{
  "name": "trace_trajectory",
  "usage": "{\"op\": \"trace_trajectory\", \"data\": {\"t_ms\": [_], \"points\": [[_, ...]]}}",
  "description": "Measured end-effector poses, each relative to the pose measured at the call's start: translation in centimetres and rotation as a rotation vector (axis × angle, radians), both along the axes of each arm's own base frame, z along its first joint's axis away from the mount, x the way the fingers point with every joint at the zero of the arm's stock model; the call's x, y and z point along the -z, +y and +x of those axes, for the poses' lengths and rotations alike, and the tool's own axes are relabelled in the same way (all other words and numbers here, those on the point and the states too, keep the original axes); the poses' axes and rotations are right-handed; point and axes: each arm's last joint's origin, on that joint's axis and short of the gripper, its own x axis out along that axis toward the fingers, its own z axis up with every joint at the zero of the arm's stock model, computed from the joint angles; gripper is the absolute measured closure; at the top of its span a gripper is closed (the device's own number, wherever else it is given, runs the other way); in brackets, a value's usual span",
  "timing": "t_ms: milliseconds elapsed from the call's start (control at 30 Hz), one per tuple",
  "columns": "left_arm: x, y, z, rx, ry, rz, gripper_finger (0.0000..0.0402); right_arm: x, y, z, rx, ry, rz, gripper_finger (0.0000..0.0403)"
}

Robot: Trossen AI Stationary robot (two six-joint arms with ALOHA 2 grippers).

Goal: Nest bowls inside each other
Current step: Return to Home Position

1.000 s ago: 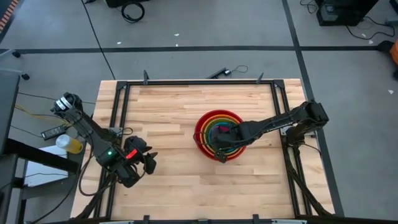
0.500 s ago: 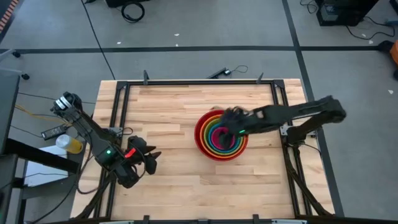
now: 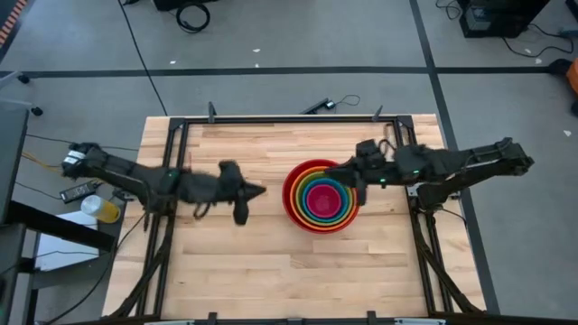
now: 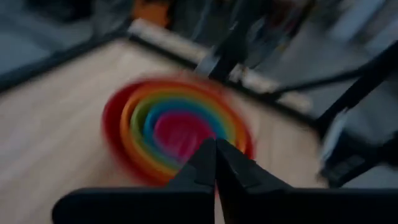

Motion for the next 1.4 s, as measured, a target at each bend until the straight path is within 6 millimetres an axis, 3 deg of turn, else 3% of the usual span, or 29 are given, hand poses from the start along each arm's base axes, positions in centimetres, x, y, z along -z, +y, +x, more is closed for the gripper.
{"op": "trace_trajectory", "data": {"t_ms": [100, 200, 367, 533, 667, 833, 967, 1233, 1400], "points": [[-1.6, 1.8, -0.4, 0.065, -0.084, 0.035, 0.0397, 0.5, -0.4, -2.2, -0.005, -0.045, -0.010, 0.0394], [-2.0, 3.0, -2.0, 0.059, -0.040, 0.096, 0.0399, 1.9, -0.8, -4.5, -0.006, -0.094, -0.031, 0.0396], [-1.4, 3.8, -5.3, 0.066, -0.080, 0.200, 0.0400, 4.9, -1.2, -6.6, -0.091, -0.353, -0.032, 0.0399], [1.9, 4.3, -8.6, 0.058, -0.240, 0.246, 0.0401, 9.0, -1.8, -6.6, -0.091, -0.361, -0.009, 0.0400], [4.3, 4.4, -10.7, 0.082, -0.281, 0.280, 0.0401, 10.2, -2.3, -6.4, -0.030, -0.328, -0.093, 0.0400], [5.1, 4.5, -13.2, 0.106, -0.365, 0.344, 0.0401, 12.1, -2.6, -6.6, 0.003, -0.268, -0.267, 0.0400], [5.8, 4.6, -15.2, 0.093, -0.472, 0.327, 0.0401, 13.3, -2.7, -7.0, 0.012, -0.325, -0.281, 0.0401], [9.1, 4.5, -15.3, 0.108, -0.400, 0.281, 0.0401, 15.7, -2.5, -7.1, 0.005, -0.257, -0.264, 0.0402], [8.6, 4.5, -15.6, 0.111, -0.402, 0.363, 0.0401, 15.0, -2.7, -7.9, 0.010, -0.301, -0.321, 0.0402]]}}
